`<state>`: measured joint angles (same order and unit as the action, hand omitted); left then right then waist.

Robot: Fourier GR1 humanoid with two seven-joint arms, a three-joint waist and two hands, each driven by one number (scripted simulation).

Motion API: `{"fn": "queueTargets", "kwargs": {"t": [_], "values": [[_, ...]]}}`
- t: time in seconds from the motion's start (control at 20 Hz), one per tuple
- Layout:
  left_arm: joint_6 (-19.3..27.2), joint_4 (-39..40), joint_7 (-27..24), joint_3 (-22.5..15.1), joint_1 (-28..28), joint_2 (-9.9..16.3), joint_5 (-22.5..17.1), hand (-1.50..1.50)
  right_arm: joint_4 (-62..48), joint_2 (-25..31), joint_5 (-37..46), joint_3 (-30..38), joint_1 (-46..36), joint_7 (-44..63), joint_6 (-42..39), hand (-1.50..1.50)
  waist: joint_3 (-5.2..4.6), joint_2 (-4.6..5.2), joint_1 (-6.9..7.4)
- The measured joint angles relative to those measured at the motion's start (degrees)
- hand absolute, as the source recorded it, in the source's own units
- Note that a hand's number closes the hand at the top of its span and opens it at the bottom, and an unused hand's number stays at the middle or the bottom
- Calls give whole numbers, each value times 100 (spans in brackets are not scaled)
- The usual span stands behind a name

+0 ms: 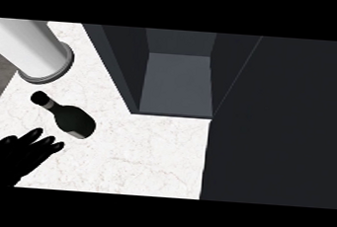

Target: Pick up the wine, place it into the cabinet and close the cabinet

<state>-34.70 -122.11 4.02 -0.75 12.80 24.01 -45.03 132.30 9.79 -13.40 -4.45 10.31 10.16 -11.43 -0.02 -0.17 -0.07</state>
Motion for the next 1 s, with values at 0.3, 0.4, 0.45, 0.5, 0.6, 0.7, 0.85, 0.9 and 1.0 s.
{"fn": "queueTargets", "kwargs": {"t": [0.3, 0.4, 0.45, 0.5, 0.6, 0.7, 0.85, 0.9, 1.0], "values": [[52, -524, 530, 474, 254, 448, -1123, -150, 453, 36, -132, 11, -86, 655, 131, -150, 1, 4, 22], [65, -641, 639, 614, 349, 453, -1320, -150, 460, 40, -131, 39, -193, 780, 147, -150, 1, 5, 26], [133, -758, 705, 684, 410, 466, -1425, -150, 475, 21, -122, -27, -259, 878, 195, -150, 2, 4, 30], [152, -828, 771, 727, 454, 449, -1491, -150, 477, 8, -120, -8, -335, 955, 237, -150, 2, 5, 31], [234, -863, 934, 939, 420, 574, -1804, -150, 476, 9, -115, 23, -525, 1101, 298, -150, 2, 7, 30], [349, -987, 1071, 965, 483, 494, -1826, -150, 490, 4, -116, 61, -491, 1125, 266, -150, 1, 6, 23], [409, -953, 1241, 1321, 426, 622, -2193, -150, 504, 1, -109, 66, -663, 1308, 336, -150, 2, 6, 23], [408, -920, 1286, 1413, 406, 646, -2260, -150, 525, 1, -109, 73, -672, 1356, 353, -150, 1, 6, 18], [417, -773, 1339, 1603, 299, 685, -2346, -150, 559, -14, -104, 47, -680, 1453, 403, -150, 1, 5, 4]]}}
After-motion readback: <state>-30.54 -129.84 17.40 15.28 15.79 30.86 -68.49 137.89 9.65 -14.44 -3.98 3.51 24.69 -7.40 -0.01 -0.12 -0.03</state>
